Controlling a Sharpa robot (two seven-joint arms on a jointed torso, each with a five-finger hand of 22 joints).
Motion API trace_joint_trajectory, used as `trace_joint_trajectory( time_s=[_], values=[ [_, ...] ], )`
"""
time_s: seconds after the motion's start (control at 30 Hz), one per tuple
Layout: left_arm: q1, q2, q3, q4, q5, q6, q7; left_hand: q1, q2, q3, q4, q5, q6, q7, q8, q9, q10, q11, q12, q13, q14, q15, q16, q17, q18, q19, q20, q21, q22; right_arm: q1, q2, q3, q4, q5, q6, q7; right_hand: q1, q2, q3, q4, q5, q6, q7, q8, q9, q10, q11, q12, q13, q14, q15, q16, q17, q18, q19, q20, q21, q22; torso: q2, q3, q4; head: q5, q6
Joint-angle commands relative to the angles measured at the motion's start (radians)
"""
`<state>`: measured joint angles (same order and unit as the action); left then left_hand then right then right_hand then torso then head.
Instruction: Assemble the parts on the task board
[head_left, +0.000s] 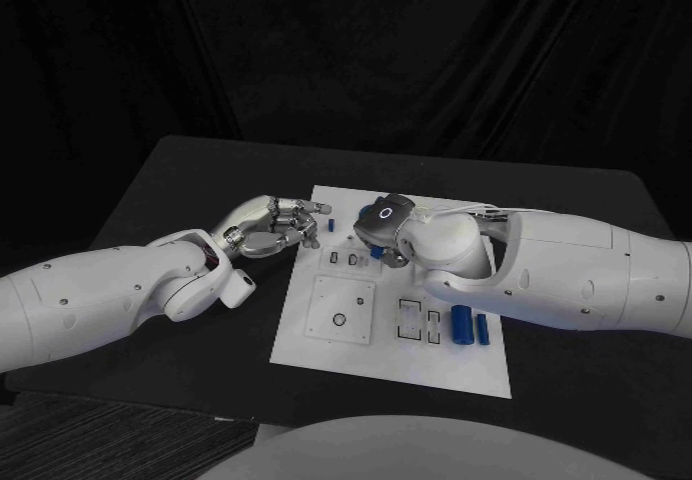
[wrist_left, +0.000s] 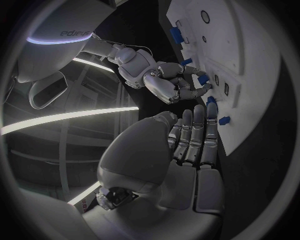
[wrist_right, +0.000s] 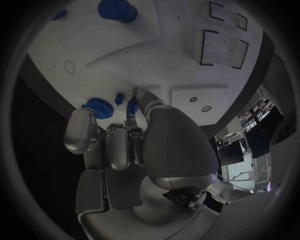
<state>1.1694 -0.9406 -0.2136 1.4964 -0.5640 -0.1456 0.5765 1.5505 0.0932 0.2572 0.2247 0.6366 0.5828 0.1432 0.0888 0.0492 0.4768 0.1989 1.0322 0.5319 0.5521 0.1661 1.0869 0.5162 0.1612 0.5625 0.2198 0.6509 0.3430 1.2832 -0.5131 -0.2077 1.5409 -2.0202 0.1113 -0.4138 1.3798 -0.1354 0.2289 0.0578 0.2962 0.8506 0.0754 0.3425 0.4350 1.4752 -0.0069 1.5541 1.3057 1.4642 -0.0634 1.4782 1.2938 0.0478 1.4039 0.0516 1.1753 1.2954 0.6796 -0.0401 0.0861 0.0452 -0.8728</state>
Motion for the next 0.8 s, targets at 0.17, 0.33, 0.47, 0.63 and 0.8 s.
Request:
trace_joint_trajectory(
  time_s=[0.17, 0.33, 0.47, 0.63, 0.8],
  values=[
    [-0.002, 0.003, 0.001, 0.000, 0.008, 0.012, 0.008, -0.017, -0.007, 0.025, -0.005, 0.015, 0.010, 0.002, -0.012, 0.010, -0.004, 0.006, -0.015, 0.017, -0.008, -0.003, -0.014, -0.008, -0.038, -0.016, -0.004, 0.013, 0.017, -0.003, 0.000, 0.000, 0.003, -0.012, -0.013, -0.012, -0.036, 0.007, -0.007, -0.001, -0.027, -0.007, 0.000, 0.010, 0.043, 0.095, 0.000, 0.016, 0.265, 0.055, 0.001, -0.015, 0.175, 0.038, -0.005, -0.002, -0.016, 0.161, 0.000, -0.0001, 0.0002, 0.001, 0.000],
    [-0.002, 0.004, 0.001, -0.001, 0.008, 0.013, 0.008, -0.017, -0.007, 0.025, -0.005, 0.015, 0.010, 0.002, -0.012, 0.010, -0.004, 0.006, -0.015, 0.017, -0.008, -0.003, -0.014, -0.008, -0.038, -0.016, -0.004, 0.013, 0.017, -0.003, -0.001, 0.000, 0.004, -0.012, -0.017, -0.019, -0.045, 0.006, -0.015, 0.001, -0.041, -0.012, -0.001, 0.019, 0.061, 0.096, 0.000, 0.017, 0.265, 0.056, 0.001, -0.014, 0.177, 0.038, -0.004, -0.002, -0.017, 0.161, 0.000, 0.0002, 0.0004, 0.002, 0.000],
    [-0.002, 0.004, 0.001, -0.002, 0.008, 0.014, 0.007, -0.017, -0.007, 0.027, -0.006, 0.014, 0.013, 0.003, -0.012, 0.011, -0.005, 0.007, -0.016, 0.017, -0.008, -0.002, -0.016, -0.009, -0.038, -0.017, -0.004, 0.013, 0.018, -0.003, -0.001, 0.000, 0.005, -0.012, -0.018, -0.024, -0.050, 0.006, -0.020, 0.002, -0.047, -0.014, -0.001, 0.023, 0.070, 0.096, 0.000, 0.017, 0.265, 0.056, 0.001, -0.013, 0.177, 0.038, -0.004, -0.002, -0.018, 0.161, 0.000, 0.0003, 0.0003, 0.003, 0.000],
    [-0.003, 0.005, 0.001, -0.002, 0.008, 0.015, 0.007, -0.017, -0.007, 0.027, -0.006, 0.014, 0.013, 0.003, -0.012, 0.011, -0.005, 0.007, -0.016, 0.017, -0.008, -0.002, -0.016, -0.009, -0.038, -0.017, -0.004, 0.013, 0.018, -0.003, -0.001, 0.000, 0.006, -0.012, -0.018, -0.029, -0.061, 0.004, -0.032, 0.007, -0.075, -0.022, -0.002, 0.032, 0.092, 0.096, -0.001, 0.017, 0.265, 0.057, 0.000, -0.013, 0.178, 0.037, -0.002, -0.002, -0.017, 0.162, 0.000, 0.0001, -0.0001, 0.005, 0.000],
    [-0.003, 0.005, 0.001, -0.003, 0.008, 0.017, 0.007, -0.017, -0.007, 0.027, -0.006, 0.014, 0.013, 0.003, -0.012, 0.011, -0.005, 0.007, -0.016, 0.017, -0.008, -0.002, -0.016, -0.009, -0.038, -0.017, -0.004, 0.013, 0.018, -0.003, -0.001, 0.000, 0.007, -0.012, -0.017, -0.036, -0.068, 0.003, -0.040, 0.011, -0.092, -0.026, -0.001, 0.037, 0.106, 0.096, -0.001, 0.017, 0.265, 0.057, 0.000, -0.013, 0.178, 0.038, -0.001, -0.003, -0.018, 0.162, 0.000, -0.0004, 0.0002, 0.006, 0.000]
  ],
)
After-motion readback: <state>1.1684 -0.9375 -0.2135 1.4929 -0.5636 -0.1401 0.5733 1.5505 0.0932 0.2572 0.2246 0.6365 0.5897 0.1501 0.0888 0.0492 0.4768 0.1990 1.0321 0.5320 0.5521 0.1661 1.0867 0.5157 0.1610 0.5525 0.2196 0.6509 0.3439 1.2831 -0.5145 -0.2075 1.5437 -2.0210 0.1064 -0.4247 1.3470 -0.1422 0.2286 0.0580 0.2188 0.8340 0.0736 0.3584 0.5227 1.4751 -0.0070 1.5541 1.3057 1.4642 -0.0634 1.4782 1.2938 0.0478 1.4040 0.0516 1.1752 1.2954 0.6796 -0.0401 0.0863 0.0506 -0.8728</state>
